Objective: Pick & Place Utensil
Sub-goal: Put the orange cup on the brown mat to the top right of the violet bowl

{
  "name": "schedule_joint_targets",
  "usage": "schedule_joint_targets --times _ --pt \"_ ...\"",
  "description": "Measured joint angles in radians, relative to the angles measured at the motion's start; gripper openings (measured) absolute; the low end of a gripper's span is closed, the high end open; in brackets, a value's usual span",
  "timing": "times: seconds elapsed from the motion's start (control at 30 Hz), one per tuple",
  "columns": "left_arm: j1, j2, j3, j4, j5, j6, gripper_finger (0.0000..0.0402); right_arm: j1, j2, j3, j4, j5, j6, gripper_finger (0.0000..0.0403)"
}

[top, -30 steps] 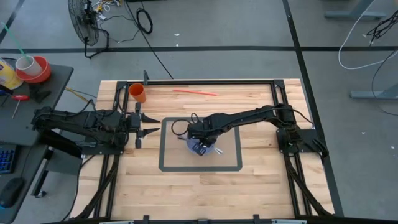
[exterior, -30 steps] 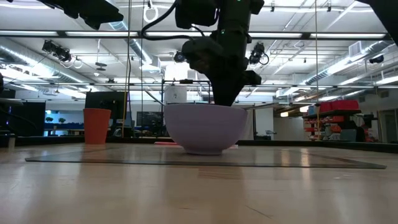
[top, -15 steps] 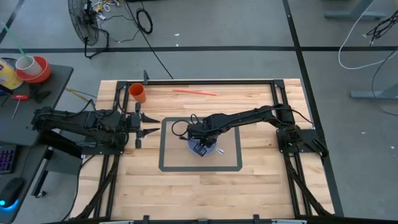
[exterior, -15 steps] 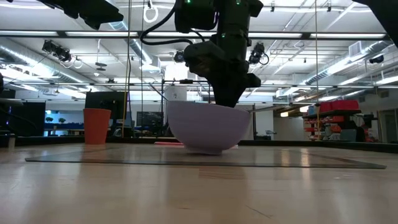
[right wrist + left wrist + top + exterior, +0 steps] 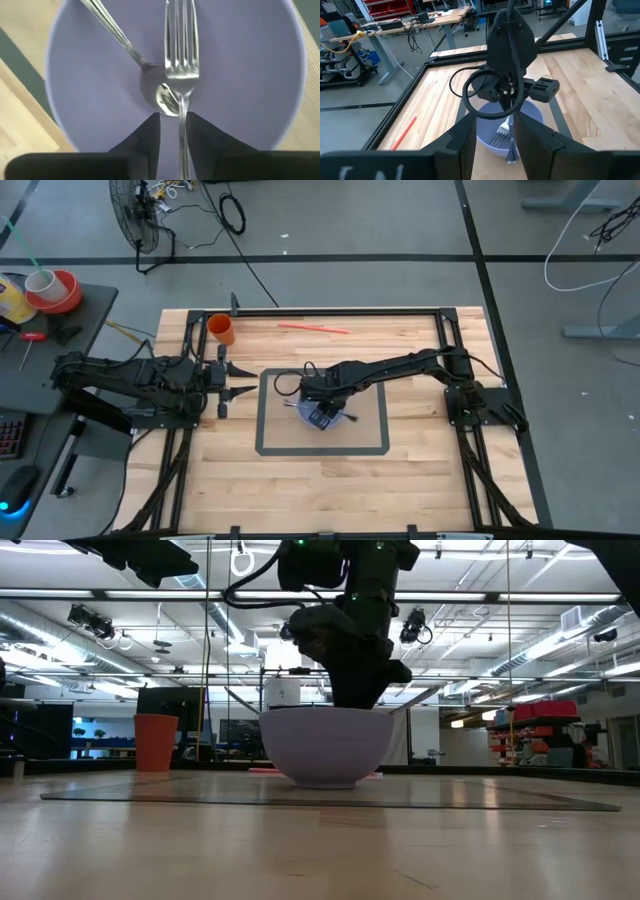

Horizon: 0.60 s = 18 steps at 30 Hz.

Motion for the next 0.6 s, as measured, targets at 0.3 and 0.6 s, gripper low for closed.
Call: schedule_joint_targets --times 0.3,0.6 --pt "0.000 0.000 0.000 -0.016 0.000 -0.007 0.0135 -0.002 -0.129 -0.001 0.034 0.080 -0.005 0.0098" --pt "0.000 0.000 0.000 -0.030 0.000 -0.035 0.0135 -0.102 -0.226 0.000 0.046 0.333 -0.189 0.0098"
